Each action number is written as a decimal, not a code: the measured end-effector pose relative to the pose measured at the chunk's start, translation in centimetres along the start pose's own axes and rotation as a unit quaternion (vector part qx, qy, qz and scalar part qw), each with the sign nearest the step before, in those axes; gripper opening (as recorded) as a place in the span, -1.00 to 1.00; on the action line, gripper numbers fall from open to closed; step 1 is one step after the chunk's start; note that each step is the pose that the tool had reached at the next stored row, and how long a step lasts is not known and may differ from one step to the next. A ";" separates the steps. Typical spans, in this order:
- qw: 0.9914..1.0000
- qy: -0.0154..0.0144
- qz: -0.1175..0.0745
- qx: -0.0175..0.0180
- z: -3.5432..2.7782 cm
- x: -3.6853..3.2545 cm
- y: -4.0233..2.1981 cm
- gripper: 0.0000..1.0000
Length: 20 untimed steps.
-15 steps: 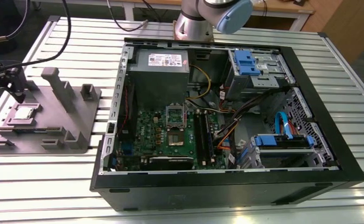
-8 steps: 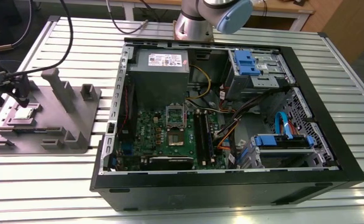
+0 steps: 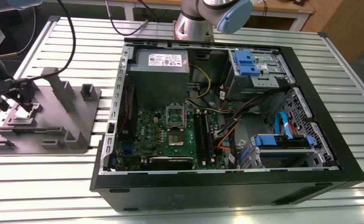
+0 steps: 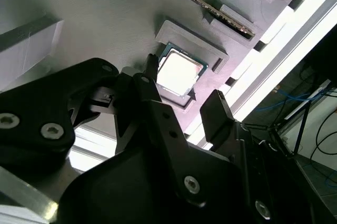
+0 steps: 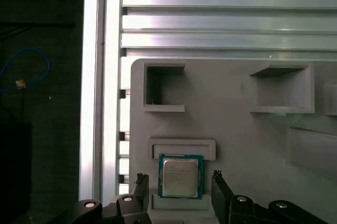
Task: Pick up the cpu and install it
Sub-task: 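Pick up the cpu and move it towards the insertion slot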
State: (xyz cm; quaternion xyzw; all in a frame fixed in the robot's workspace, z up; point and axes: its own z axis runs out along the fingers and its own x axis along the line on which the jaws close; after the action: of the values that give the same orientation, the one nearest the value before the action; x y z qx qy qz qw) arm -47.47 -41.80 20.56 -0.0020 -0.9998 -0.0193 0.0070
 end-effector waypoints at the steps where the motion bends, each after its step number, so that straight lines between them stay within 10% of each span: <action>1: 1.000 0.000 0.000 0.000 0.10 0.00 0.00 0.18; 13: 1.000 0.000 0.000 0.000 1.67 -0.02 -0.06 0.33; 20: 1.000 0.000 0.000 -0.001 1.17 -0.02 -0.04 0.33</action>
State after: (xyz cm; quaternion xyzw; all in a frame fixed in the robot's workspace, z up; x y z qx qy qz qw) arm -47.46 -41.80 19.39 -0.0021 -0.9998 -0.0202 0.0069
